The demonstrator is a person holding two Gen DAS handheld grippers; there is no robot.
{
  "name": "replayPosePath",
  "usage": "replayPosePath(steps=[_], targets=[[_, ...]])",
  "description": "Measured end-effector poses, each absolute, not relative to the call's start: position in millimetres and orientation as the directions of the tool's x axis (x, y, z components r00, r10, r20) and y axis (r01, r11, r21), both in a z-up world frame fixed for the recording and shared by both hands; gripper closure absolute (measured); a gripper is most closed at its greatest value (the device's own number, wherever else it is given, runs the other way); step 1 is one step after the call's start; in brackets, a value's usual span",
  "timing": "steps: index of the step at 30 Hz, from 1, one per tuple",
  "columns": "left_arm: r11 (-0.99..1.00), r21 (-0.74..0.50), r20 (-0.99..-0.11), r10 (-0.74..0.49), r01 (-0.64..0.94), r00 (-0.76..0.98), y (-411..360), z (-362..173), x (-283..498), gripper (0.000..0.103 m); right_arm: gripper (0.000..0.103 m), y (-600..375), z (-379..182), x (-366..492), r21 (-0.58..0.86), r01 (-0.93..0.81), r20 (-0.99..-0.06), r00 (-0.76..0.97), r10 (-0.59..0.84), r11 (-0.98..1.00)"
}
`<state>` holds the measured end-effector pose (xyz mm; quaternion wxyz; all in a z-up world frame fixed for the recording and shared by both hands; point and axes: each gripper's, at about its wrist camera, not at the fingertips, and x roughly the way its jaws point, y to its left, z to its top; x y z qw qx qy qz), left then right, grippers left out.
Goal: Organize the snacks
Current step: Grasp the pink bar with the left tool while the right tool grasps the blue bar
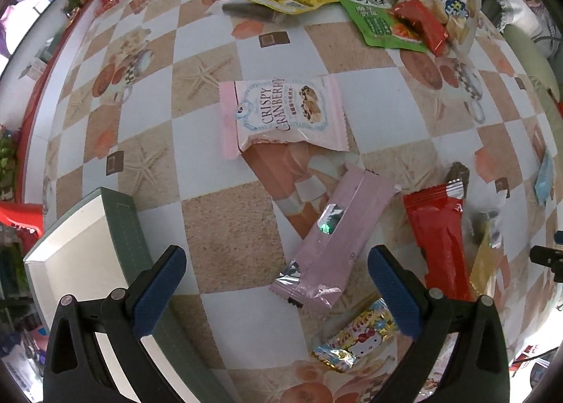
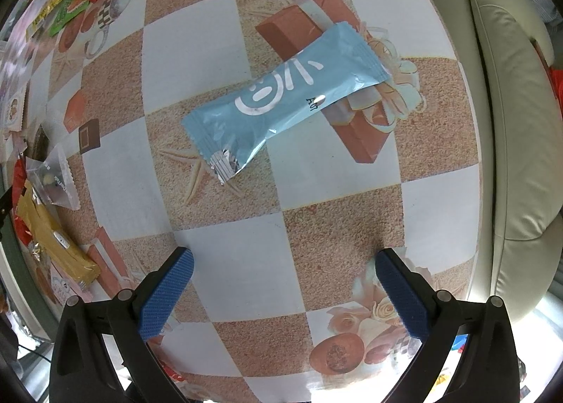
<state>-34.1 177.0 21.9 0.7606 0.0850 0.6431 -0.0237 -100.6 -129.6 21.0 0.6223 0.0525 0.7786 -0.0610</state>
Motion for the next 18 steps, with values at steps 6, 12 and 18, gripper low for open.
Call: replayPosePath(steps=[6, 12, 18], targets=[[0.984, 0.107, -0.983, 0.083, 0.144, 0.161, 181.5, 16.3, -24.7, 0.0, 0.0, -119.1, 16.4, -97.2, -0.032, 0.163, -0.976, -0.219, 0.005, 0.986], [0.983, 0.1, -0.986, 0.076, 0.155, 0.151, 176.9, 12.7, -23.0, 0.0, 0.0, -136.7, 29.0, -74.6, 0.074, 0.318, -0.981, -0.148, 0.127, 0.945], [0.98, 0.107, -0.983, 0.079, 0.166, 0.164, 161.5, 9.1, -19.6, 0.0, 0.0, -168.3, 21.0, -45.7, 0.12, 0.542, -0.97, -0.116, 0.215, 0.832]])
